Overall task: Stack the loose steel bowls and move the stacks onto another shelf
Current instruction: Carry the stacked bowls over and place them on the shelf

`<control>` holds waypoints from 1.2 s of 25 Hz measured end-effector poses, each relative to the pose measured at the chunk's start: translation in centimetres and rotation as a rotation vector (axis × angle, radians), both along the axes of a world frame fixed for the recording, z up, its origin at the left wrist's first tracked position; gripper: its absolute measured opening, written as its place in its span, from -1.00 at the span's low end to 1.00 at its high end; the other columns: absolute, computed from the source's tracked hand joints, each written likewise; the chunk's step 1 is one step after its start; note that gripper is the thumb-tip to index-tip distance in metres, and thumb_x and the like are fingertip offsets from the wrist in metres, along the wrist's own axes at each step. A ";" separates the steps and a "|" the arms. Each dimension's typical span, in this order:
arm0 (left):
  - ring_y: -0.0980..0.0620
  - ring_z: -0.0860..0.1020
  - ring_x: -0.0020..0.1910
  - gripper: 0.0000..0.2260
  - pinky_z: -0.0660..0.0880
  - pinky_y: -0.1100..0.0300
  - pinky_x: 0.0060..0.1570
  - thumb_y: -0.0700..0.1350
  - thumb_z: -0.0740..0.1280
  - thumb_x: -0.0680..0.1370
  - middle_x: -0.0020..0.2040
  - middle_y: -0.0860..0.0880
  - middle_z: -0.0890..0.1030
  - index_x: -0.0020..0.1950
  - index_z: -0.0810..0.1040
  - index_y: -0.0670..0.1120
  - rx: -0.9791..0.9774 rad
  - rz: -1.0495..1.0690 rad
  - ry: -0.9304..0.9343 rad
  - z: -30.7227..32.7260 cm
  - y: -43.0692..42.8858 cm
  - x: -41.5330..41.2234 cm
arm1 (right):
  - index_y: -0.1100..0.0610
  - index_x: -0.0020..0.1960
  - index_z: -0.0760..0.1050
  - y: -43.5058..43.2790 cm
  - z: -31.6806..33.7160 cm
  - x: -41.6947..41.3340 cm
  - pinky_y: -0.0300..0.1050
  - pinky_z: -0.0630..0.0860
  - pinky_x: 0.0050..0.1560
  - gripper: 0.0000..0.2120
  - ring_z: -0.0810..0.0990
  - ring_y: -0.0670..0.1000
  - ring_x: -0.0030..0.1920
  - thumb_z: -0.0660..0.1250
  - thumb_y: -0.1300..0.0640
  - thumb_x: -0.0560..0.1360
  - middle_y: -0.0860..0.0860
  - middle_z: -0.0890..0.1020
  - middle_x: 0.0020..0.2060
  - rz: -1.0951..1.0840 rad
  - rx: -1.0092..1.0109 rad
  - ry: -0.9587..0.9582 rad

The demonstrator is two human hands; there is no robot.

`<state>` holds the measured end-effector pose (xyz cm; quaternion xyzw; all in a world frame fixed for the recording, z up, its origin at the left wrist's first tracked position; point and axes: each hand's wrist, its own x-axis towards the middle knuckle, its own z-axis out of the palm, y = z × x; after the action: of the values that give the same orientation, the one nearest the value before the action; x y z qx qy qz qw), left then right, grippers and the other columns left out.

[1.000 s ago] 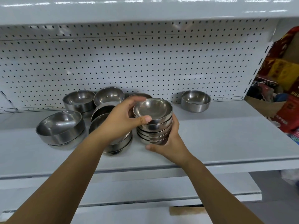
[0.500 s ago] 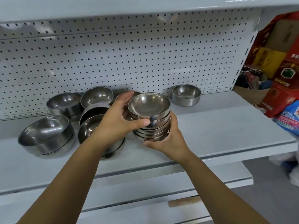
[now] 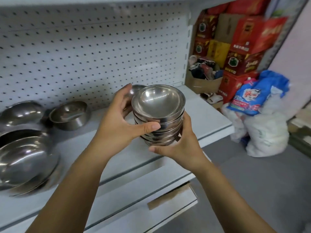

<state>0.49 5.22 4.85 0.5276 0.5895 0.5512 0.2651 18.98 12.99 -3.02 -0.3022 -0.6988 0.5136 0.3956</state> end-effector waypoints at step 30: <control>0.22 0.49 0.39 0.08 0.41 0.06 0.45 -0.04 0.71 0.16 0.44 0.11 0.50 0.59 0.23 0.13 -0.081 -0.805 -0.131 -3.7 35.0 55.5 | -0.10 0.57 0.11 19.5 -2.0 56.0 -0.35 0.50 0.27 0.23 0.55 -0.26 0.32 0.79 0.07 0.12 -0.23 0.55 0.34 -0.823 -0.049 -0.178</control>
<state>56.00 40.26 1.19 0.6691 0.3394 0.4121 0.5170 75.01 32.49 -5.00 -0.6087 -0.5389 0.3011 0.4983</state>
